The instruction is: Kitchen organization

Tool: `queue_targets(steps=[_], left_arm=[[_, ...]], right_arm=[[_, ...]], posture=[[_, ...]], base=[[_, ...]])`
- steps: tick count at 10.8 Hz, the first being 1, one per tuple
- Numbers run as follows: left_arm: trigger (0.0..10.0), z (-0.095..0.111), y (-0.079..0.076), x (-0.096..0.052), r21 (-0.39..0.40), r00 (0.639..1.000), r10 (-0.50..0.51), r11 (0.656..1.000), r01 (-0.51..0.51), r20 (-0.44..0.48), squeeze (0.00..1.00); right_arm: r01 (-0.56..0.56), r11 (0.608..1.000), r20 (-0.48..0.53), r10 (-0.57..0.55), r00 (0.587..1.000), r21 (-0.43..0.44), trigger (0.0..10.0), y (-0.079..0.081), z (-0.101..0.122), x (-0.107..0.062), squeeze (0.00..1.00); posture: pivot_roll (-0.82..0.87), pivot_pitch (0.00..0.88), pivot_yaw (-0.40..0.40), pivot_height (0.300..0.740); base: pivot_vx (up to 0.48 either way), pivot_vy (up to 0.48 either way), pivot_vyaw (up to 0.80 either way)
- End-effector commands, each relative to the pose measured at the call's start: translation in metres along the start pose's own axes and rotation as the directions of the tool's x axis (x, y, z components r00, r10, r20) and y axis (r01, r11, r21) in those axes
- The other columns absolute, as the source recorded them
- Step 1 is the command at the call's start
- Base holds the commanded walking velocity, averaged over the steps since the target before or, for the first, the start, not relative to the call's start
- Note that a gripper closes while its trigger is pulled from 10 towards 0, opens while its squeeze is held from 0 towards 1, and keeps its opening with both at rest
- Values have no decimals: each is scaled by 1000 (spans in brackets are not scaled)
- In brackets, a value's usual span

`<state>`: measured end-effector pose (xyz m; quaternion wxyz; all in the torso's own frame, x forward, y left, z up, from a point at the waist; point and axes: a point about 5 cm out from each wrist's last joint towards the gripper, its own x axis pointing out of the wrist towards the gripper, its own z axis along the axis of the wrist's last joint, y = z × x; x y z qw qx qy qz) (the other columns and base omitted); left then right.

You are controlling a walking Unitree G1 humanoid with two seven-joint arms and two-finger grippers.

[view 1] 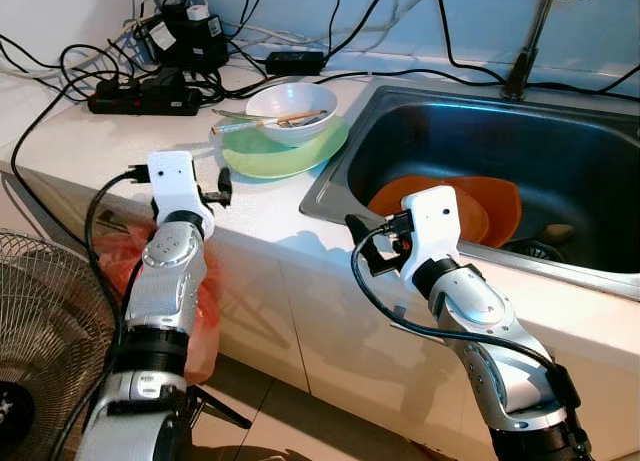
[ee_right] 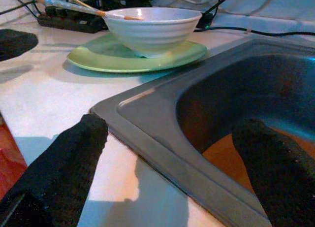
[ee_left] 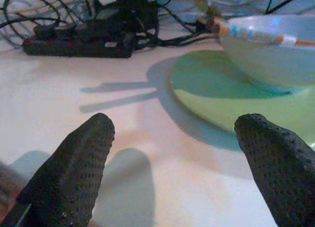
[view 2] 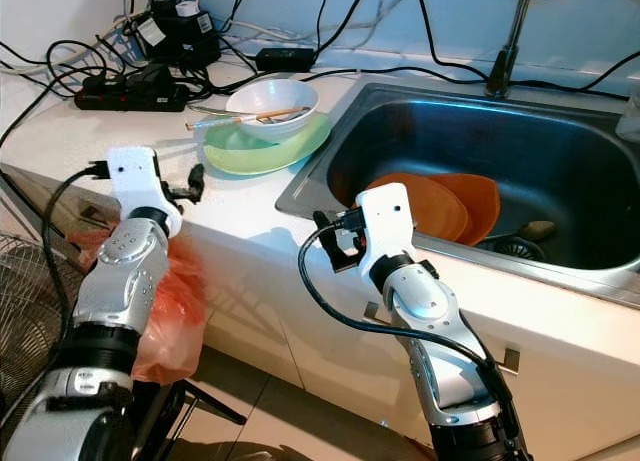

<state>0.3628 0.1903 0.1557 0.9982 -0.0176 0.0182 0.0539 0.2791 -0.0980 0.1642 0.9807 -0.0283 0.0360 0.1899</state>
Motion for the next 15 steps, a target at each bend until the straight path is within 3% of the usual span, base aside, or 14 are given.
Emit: queue_targets(steps=[1,4,5,7,10,12,15], left_arm=[[10000,8,7,3,-10,1000,7,1000,-6,28,0],[10000,9,8,5,-18,1000,5,1000,-4,30,0],[10000,28,3,26,-99,999,-2,995,7,52,0],[10000,31,-2,29,-119,998,-14,993,20,53,0],[10000,29,-13,31,-137,997,-53,989,60,55,0],[10000,34,-9,27,-100,995,2,995,7,95,0],[10000,39,-19,20,-77,990,-28,996,38,135,0]], right_arm=[[-8,1000,27,7,1000,13,10000,2,5,-2,0],[-10,1000,31,10,999,16,10000,3,5,-4,0],[2,1000,49,-3,999,19,10000,0,9,-18,0],[17,1000,54,-19,998,23,10000,-2,11,-19,0],[31,999,63,-32,997,29,10000,-3,14,-20,0],[30,999,76,-31,997,21,10000,-4,17,-16,0],[36,999,89,-37,995,13,10000,-8,18,-11,0]], posture=[[-46,0,102,740],[-56,0,104,740],[-127,0,119,740],[-142,0,129,740],[-144,0,139,740],[-133,0,143,740],[-119,0,154,740]], base=[[0,0,0],[0,0,0],[0,0,0],[0,0,0],[0,0,-648],[0,0,0],[0,0,0]])
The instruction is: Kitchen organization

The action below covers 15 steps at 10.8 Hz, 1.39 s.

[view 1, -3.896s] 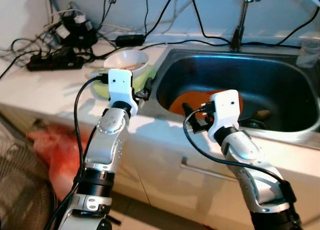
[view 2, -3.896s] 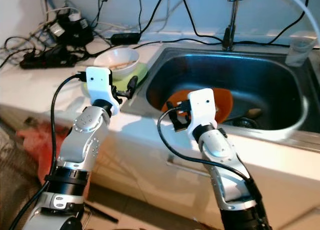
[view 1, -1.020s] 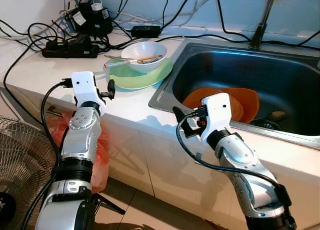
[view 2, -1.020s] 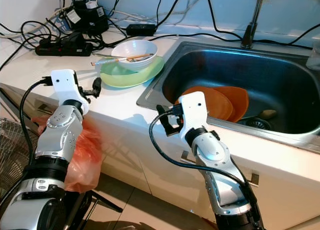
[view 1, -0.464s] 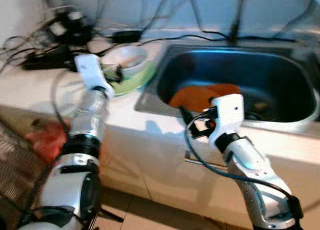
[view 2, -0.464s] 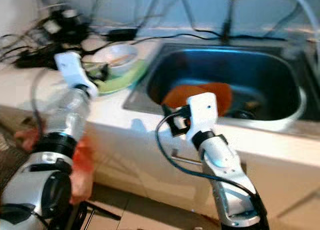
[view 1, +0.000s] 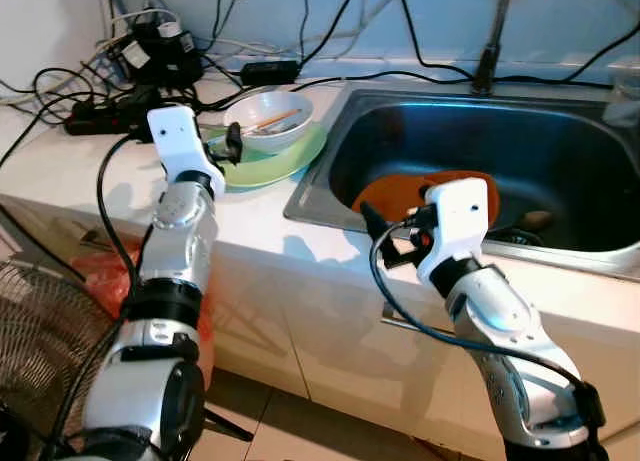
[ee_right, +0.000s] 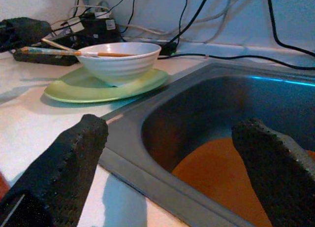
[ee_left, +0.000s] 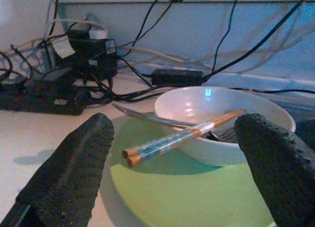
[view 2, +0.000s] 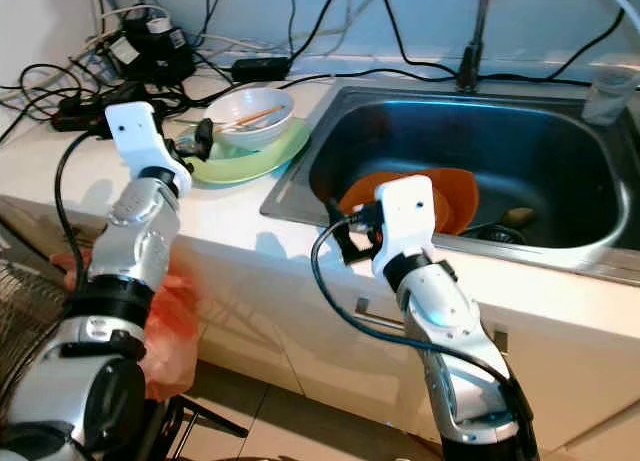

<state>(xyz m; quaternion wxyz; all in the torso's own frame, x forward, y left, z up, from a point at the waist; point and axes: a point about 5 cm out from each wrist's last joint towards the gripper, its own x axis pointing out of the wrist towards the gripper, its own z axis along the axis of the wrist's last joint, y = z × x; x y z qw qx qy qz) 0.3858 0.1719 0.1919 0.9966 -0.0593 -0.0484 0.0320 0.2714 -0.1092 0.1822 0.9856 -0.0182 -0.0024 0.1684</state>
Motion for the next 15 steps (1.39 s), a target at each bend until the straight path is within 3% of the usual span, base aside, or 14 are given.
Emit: queue_targets(steps=[1,3,5,6,8,10,12,15], left_arm=[[10000,8,-5,-2,12,999,-17,1000,16,29,0],[10000,23,-41,-18,-6,979,-185,982,186,89,0],[10000,18,-65,-44,25,932,-354,935,354,79,0],[10000,8,-63,-55,42,923,-381,924,380,43,0],[10000,-19,-38,-80,83,924,-377,921,381,-66,0],[10000,-19,-32,-81,83,939,-335,937,340,-76,0],[10000,6,-37,-68,47,956,-293,955,293,3,0],[10000,29,-40,-63,31,957,-284,959,283,63,0]], right_arm=[[-4,1000,21,4,1000,2,10000,-1,3,3,0],[118,993,128,-115,985,-19,10000,-14,21,6,0],[172,985,187,-165,968,-22,10000,-22,33,1,0],[185,982,190,-176,966,-29,10000,-25,31,-3,0],[220,975,164,-211,964,-42,10000,-30,22,-13,0],[220,975,147,-211,966,-44,10000,-28,17,-15,0],[199,979,156,-189,970,-53,10000,-24,19,-13,0],[181,982,167,-169,971,-59,10000,-24,22,-11,0]], posture=[[-115,0,156,740],[-107,0,151,740],[-104,0,145,740],[-103,0,142,740],[-98,0,136,740],[-92,0,127,740],[-86,0,115,740],[-79,0,111,740]], base=[[0,0,0],[0,0,0],[0,0,0],[0,0,0],[0,0,0],[0,0,0],[124,0,0],[324,0,0]])
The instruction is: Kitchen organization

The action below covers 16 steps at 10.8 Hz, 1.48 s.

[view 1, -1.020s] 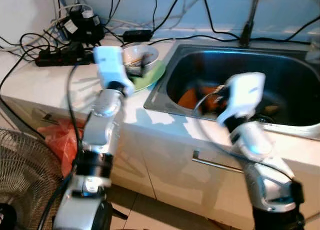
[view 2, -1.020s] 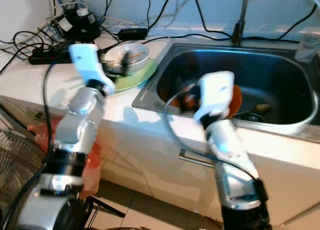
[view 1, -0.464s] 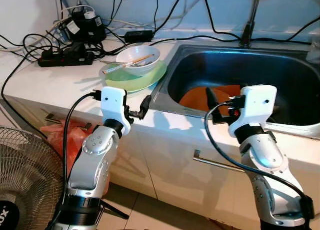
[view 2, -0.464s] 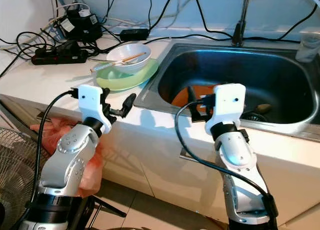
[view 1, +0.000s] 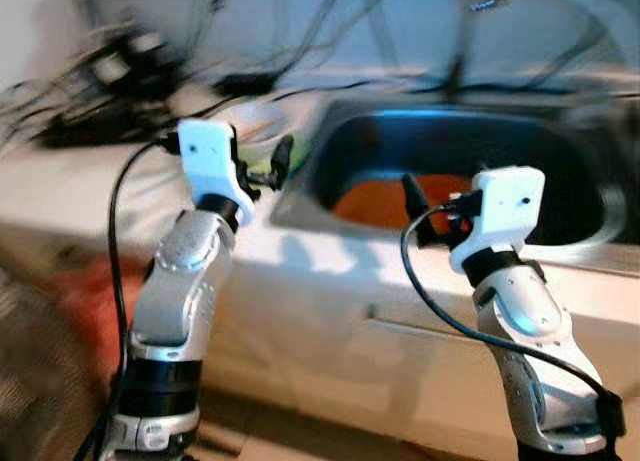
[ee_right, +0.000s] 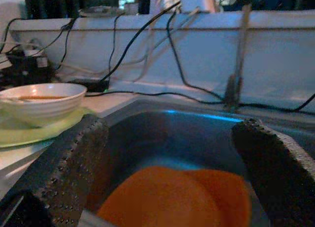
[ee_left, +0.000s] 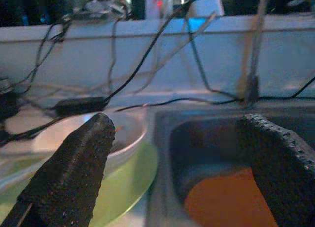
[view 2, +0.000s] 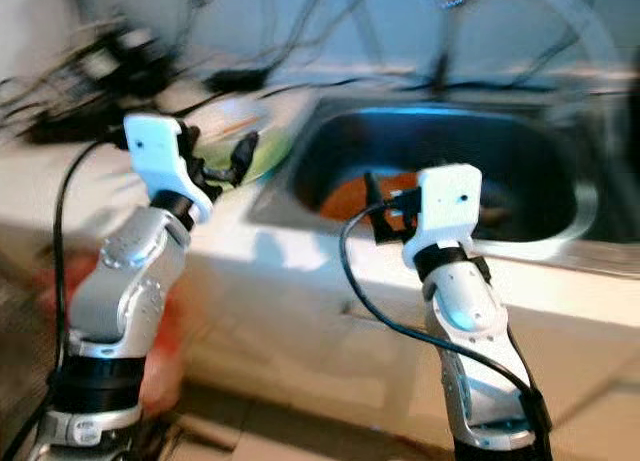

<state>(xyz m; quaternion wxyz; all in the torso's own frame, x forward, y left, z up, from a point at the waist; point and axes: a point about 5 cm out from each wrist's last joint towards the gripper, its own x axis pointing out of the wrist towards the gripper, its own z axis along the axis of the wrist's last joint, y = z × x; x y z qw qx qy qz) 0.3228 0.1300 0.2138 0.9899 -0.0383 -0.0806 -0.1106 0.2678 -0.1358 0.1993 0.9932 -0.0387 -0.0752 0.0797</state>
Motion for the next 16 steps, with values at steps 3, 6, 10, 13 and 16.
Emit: queue_targets(steps=[3,6,10,13,16], left_arm=[[10000,4,-4,2,-16,1000,-3,1000,2,-4,0],[10000,0,-10,2,-43,1000,-14,999,14,-11,0],[10000,-11,-11,2,-48,999,2,999,-4,-46,0],[10000,-17,-14,1,-68,998,19,997,-23,-60,0],[10000,-21,-18,1,-97,996,79,992,-83,-45,0]], right_arm=[[-53,998,48,54,997,-27,10000,6,15,3,0],[-67,997,29,68,997,-35,10000,5,13,1,0],[-99,994,17,99,995,-44,10000,8,14,2,0],[-127,991,-7,127,992,-40,10000,11,11,0,0],[-184,980,-22,183,983,-74,10000,7,14,5,0]], posture=[[-79,0,111,740],[-100,0,110,740],[-103,0,93,740],[-99,0,53,740],[-93,0,1,740]], base=[[339,0,0],[105,0,0],[0,0,0],[0,0,0],[0,0,0]])
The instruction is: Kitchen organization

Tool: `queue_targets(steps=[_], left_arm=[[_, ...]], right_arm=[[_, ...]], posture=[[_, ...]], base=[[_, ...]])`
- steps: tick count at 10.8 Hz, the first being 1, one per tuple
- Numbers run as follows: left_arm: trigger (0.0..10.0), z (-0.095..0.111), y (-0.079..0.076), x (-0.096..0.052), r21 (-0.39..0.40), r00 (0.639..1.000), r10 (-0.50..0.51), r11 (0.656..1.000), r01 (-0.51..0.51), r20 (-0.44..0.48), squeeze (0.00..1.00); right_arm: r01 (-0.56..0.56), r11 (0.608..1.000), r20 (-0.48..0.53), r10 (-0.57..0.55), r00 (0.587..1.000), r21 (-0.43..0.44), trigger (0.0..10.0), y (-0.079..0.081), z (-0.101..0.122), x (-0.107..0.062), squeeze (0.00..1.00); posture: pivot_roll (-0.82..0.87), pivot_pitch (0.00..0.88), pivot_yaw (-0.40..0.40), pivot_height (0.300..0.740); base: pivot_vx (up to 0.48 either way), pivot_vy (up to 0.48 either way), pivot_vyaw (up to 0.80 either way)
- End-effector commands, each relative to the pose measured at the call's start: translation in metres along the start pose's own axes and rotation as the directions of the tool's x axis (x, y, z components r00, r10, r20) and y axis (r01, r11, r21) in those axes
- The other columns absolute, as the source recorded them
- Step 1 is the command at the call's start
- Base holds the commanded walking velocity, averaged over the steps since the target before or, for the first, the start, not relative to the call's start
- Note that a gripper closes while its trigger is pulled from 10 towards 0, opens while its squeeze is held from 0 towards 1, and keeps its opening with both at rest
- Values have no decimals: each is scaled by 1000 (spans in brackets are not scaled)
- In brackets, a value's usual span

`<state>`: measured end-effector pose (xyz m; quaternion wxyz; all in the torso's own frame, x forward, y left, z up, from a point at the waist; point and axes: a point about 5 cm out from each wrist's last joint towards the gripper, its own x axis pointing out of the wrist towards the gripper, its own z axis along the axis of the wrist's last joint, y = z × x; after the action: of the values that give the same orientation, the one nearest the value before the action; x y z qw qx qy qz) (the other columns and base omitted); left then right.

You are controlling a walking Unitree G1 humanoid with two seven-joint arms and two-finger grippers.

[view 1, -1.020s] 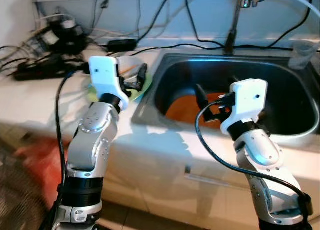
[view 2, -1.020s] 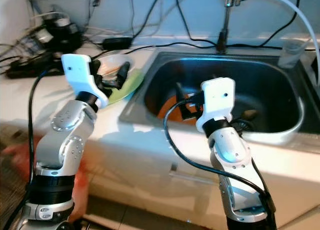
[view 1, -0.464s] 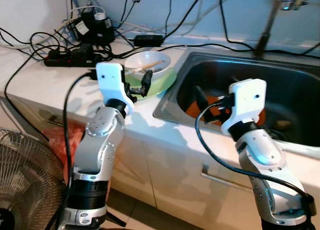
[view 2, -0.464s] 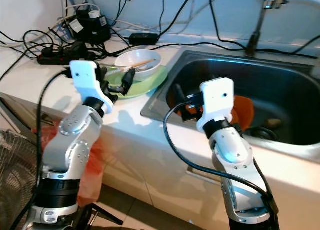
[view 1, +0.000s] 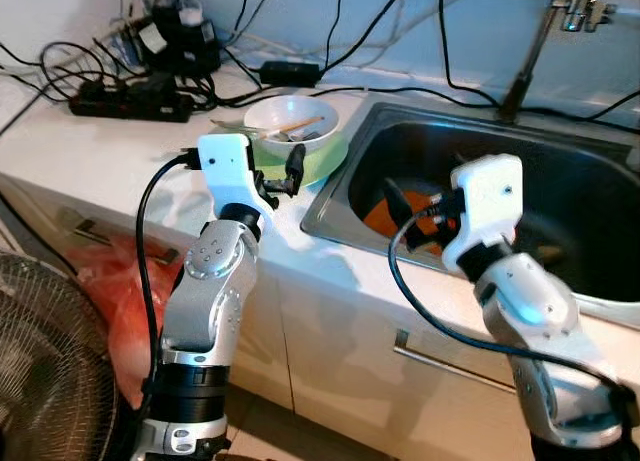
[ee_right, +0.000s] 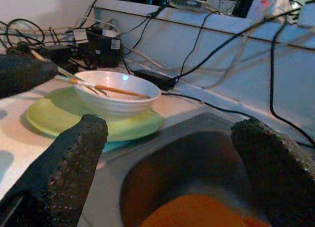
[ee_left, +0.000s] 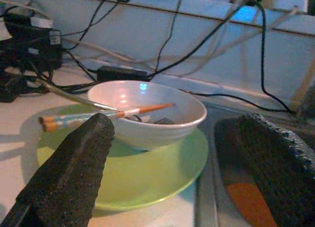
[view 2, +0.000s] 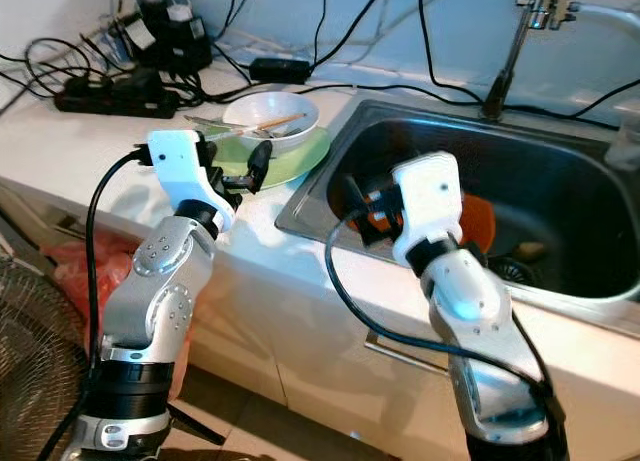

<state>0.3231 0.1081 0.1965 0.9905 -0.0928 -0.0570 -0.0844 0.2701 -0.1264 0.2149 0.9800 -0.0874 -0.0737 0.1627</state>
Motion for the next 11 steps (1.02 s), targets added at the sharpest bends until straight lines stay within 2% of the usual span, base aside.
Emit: queue_targets(steps=[1,3,5,6,7,8,9,11], left_arm=[[10000,-4,1,1,4,1000,21,1000,-21,-6,0],[10000,1,4,4,14,999,32,999,-32,8,0],[10000,3,23,4,64,994,109,992,-110,11,0],[10000,9,31,4,80,989,142,986,-144,36,0],[10000,9,37,5,69,984,177,981,-179,33,0],[10000,9,45,6,16,969,246,969,-246,27,0],[10000,8,46,7,2,969,247,969,-247,24,0],[10000,-6,49,13,-157,962,268,949,-274,-55,0]], right_arm=[[-17,1000,1,17,1000,10,10000,1,3,6,0],[-26,1000,15,26,1000,9,10000,4,5,9,0],[7,1000,24,-8,1000,29,10000,5,3,11,0],[6,999,25,-7,1000,41,10000,8,2,11,0],[2,999,14,-2,1000,46,10000,9,-3,12,0],[-14,999,9,14,1000,45,10000,9,-4,12,0],[-11,999,8,10,1000,38,10000,7,-4,12,0],[8,999,3,-8,1000,38,10000,2,-2,8,0]], posture=[[-94,0,-8,740],[-100,0,17,740],[-79,0,42,740],[-48,0,28,740],[-43,0,24,740],[-58,0,28,740],[-61,0,23,740],[-85,0,12,740]], base=[[0,0,0],[0,0,0],[0,0,0],[0,0,0],[0,0,0],[0,0,0],[0,0,0],[0,0,0]])
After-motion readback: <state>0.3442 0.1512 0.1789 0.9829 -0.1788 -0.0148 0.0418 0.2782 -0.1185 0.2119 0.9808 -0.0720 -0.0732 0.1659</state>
